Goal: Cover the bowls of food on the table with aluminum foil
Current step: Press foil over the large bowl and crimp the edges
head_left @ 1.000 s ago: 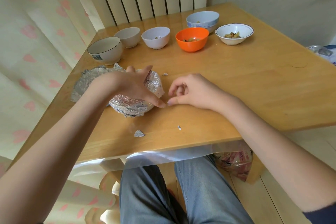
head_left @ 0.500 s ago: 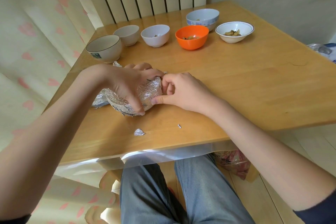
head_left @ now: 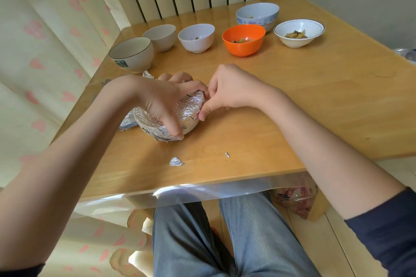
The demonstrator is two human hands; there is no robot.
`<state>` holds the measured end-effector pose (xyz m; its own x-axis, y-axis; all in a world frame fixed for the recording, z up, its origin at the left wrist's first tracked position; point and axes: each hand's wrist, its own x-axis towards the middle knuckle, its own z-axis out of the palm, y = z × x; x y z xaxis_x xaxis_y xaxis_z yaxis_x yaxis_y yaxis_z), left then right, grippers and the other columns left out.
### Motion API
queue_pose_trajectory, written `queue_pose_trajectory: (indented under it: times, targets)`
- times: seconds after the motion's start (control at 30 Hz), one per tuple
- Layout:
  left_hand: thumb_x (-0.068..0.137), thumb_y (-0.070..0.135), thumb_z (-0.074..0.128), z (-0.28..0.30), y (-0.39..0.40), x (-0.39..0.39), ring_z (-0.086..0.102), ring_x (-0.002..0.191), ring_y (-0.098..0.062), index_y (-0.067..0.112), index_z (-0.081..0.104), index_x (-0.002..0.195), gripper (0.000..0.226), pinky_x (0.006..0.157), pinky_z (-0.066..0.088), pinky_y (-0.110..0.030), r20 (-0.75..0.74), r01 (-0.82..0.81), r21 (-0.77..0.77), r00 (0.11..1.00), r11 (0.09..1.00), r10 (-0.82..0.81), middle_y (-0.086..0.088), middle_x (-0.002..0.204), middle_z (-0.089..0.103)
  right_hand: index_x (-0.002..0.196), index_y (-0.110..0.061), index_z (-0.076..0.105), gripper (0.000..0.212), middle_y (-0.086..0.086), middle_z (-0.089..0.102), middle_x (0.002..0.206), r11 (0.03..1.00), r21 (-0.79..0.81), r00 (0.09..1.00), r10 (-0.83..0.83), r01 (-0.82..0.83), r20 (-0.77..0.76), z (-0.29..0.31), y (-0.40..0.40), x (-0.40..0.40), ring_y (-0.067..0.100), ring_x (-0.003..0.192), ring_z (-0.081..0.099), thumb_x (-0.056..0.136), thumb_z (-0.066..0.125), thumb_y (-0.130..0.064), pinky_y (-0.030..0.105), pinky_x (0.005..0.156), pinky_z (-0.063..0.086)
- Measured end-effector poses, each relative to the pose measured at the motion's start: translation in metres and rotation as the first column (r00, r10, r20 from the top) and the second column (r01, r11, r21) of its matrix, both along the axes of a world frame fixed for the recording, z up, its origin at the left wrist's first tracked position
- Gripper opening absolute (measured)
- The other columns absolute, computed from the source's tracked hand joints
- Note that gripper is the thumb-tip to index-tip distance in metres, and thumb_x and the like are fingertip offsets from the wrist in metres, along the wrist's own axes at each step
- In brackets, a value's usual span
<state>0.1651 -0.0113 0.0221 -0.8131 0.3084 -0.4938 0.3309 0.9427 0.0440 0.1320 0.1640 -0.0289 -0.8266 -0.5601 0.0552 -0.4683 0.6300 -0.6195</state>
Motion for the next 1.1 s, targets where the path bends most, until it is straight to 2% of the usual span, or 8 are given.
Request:
queue_pose_trajectory:
  times: [0.13,0.33,0.67,0.77,0.83,0.9,1.0,1.1]
  targets:
    - [0.047,0.046,0.088,0.0,0.002,0.002,0.019,0.131,-0.016,0.074,0.021,0.107,0.095,0.106,0.033,-0.047,-0.001,-0.003,0.008,1.0,1.0,0.003,0.021,0.135,0.017,0.049,-0.015,0.062,0.053,-0.009,0.054,0.042,0.993,0.111,0.999,-0.026,0.03,-0.039,0.001,-0.003,-0.008,0.006,0.041,0.039,0.041,0.08,-0.064,0.025,0.047,0.029]
    - [0.057,0.037,0.09,0.002,0.003,0.003,0.019,0.132,-0.017,0.069,0.022,0.114,0.094,0.104,0.034,-0.046,-0.015,-0.01,-0.014,1.0,1.0,0.009,0.019,0.136,0.017,0.052,-0.014,0.055,0.041,-0.013,0.04,0.041,0.971,-0.206,0.986,0.142,-0.121,0.09,-0.014,0.008,-0.009,0.004,0.045,0.031,0.063,0.084,-0.041,0.021,0.048,0.025]
    - [0.042,0.077,0.072,0.001,0.013,-0.004,0.041,0.122,-0.038,0.054,0.016,0.135,0.111,0.099,0.04,-0.053,-0.042,-0.282,-0.149,0.96,0.948,0.279,0.0,0.137,0.024,0.058,-0.019,0.058,0.042,-0.007,0.05,0.048,0.993,-0.105,0.977,-0.08,0.06,-0.199,-0.016,0.011,-0.008,0.008,0.05,0.042,0.079,0.066,-0.054,0.029,0.052,0.033]
    - [0.045,0.083,0.069,0.005,0.015,-0.001,0.022,0.144,-0.039,0.051,-0.002,0.148,0.129,0.113,0.026,-0.053,0.012,-0.303,-0.13,0.951,0.944,0.307,-0.002,0.16,0.002,0.077,-0.023,0.066,0.023,-0.007,0.055,0.06,0.994,-0.093,0.979,-0.072,0.055,-0.189,-0.016,0.018,0.003,0.005,0.054,0.044,0.085,0.065,-0.044,0.031,0.059,0.04]
    - [0.036,0.089,0.068,0.014,0.008,0.001,-0.006,0.15,-0.032,0.056,-0.021,0.143,0.143,0.118,0.008,-0.052,0.077,-0.268,-0.094,0.958,0.959,0.275,0.002,0.16,-0.026,0.083,-0.027,0.064,0.014,-0.009,0.055,0.061,0.995,-0.092,0.988,-0.047,0.034,-0.146,-0.019,0.022,0.016,0.003,0.054,0.046,0.084,0.065,-0.04,0.03,0.061,0.042]
    - [0.023,0.089,0.071,0.021,-0.003,-0.002,-0.023,0.146,-0.026,0.063,-0.03,0.134,0.152,0.119,-0.001,-0.054,0.066,-0.187,-0.101,0.979,0.977,0.194,0.007,0.156,-0.032,0.086,-0.03,0.059,0.021,-0.011,0.056,0.062,0.998,-0.052,0.995,-0.022,0.017,-0.097,-0.021,0.022,0.032,0.001,0.057,0.048,0.079,0.067,-0.048,0.03,0.063,0.043]
    - [0.024,0.078,0.081,0.017,-0.008,-0.002,-0.027,0.144,-0.023,0.069,-0.029,0.128,0.152,0.119,0.0,-0.057,0.075,-0.085,-0.157,0.992,0.984,0.097,0.013,0.157,-0.03,0.089,-0.031,0.053,0.044,-0.013,0.054,0.066,0.997,0.051,0.99,-0.051,0.059,-0.134,-0.02,0.01,0.052,0.003,0.066,0.052,0.068,0.066,-0.069,0.027,0.061,0.04]
    - [0.05,0.051,0.092,0.007,-0.004,0.002,-0.012,0.149,-0.02,0.065,-0.017,0.138,0.14,0.119,0.011,-0.051,0.061,-0.039,-0.132,0.997,0.991,0.047,0.015,0.159,-0.018,0.083,-0.029,0.053,0.046,-0.015,0.053,0.068,0.988,0.03,0.965,-0.14,0.15,-0.22,-0.022,-0.005,0.06,0.009,0.073,0.054,0.068,0.065,-0.07,0.028,0.06,0.035]
